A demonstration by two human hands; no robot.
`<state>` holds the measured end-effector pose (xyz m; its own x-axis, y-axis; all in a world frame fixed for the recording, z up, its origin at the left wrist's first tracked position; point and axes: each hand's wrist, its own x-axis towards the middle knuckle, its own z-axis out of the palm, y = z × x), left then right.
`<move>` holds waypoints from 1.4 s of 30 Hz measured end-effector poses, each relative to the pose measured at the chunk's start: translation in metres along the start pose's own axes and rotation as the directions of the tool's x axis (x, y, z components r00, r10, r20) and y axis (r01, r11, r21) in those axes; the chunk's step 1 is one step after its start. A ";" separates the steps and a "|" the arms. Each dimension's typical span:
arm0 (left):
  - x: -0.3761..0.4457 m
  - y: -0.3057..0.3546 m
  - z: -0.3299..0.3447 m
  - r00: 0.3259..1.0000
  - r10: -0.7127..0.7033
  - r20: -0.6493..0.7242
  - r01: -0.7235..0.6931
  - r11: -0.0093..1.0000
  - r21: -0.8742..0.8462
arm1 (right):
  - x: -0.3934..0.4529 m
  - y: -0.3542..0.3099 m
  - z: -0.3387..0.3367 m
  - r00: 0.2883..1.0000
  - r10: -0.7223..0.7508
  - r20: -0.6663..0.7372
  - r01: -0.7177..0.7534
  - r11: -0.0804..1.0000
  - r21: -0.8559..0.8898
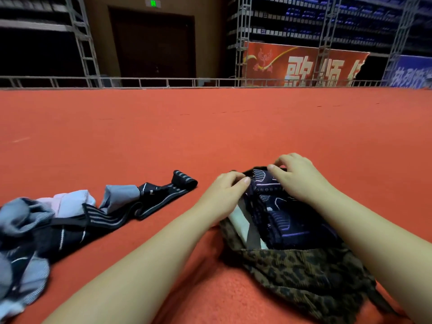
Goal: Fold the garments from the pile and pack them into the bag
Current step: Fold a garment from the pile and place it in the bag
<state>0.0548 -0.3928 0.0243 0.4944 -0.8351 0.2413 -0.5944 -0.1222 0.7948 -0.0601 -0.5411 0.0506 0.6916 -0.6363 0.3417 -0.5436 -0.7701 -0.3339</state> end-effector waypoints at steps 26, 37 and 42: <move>-0.124 -0.169 -0.131 0.811 -0.479 -0.336 0.182 0.752 -0.634 | 0.004 -0.257 0.199 0.926 0.025 0.376 -0.310 0.617 0.723; -0.131 -0.169 -0.135 0.756 -0.161 -0.635 -0.102 0.929 -0.357 | -0.051 -0.262 0.206 0.927 0.080 0.367 -0.375 0.216 0.901; -0.134 -0.174 -0.128 0.737 -0.103 -0.668 -0.006 0.987 -0.158 | -0.082 -0.263 0.204 0.874 -0.101 0.475 -0.460 0.140 0.877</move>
<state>0.1731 -0.1912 -0.0746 0.8491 -0.2446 0.4683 -0.4895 -0.0310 0.8714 0.1227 -0.2775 -0.0687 0.8853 -0.4572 -0.0849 0.0228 0.2251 -0.9741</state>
